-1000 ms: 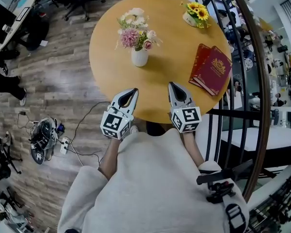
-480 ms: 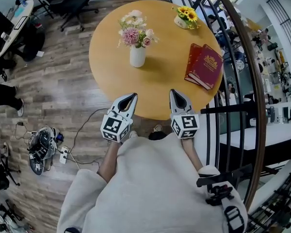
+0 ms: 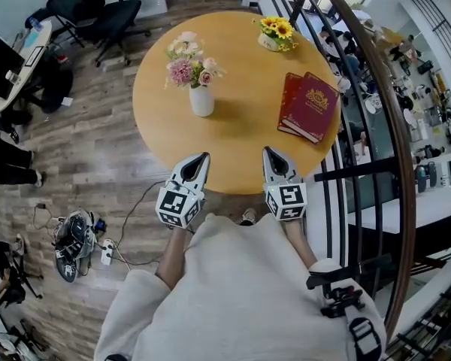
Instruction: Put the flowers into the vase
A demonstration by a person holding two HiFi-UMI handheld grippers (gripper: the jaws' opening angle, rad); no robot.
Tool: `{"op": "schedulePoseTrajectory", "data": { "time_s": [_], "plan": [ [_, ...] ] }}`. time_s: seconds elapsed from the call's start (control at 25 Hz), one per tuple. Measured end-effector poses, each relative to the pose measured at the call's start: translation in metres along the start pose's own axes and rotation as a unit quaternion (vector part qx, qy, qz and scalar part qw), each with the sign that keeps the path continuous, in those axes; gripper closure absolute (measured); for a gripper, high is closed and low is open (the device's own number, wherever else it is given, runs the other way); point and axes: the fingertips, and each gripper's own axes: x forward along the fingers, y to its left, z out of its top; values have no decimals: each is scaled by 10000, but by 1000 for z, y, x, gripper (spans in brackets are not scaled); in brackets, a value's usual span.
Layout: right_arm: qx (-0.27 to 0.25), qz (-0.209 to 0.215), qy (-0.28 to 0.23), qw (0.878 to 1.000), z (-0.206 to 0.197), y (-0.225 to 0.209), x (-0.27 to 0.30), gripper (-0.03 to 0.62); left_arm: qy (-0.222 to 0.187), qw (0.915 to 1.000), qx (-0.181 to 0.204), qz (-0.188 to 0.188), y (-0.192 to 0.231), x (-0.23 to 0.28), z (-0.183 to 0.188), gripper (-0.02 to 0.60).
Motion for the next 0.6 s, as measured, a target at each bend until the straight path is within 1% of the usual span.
{"op": "schedulePoseTrajectory", "data": {
  "time_s": [0.24,0.6],
  "plan": [
    [11,54,1,10000,-3,-6,1,586,24,9999,94,44,-5,5,2,575],
    [-63,185,-45,9998,2,-4,4,586,-23,9999,87,118,-8,6,4,574]
  ]
}}
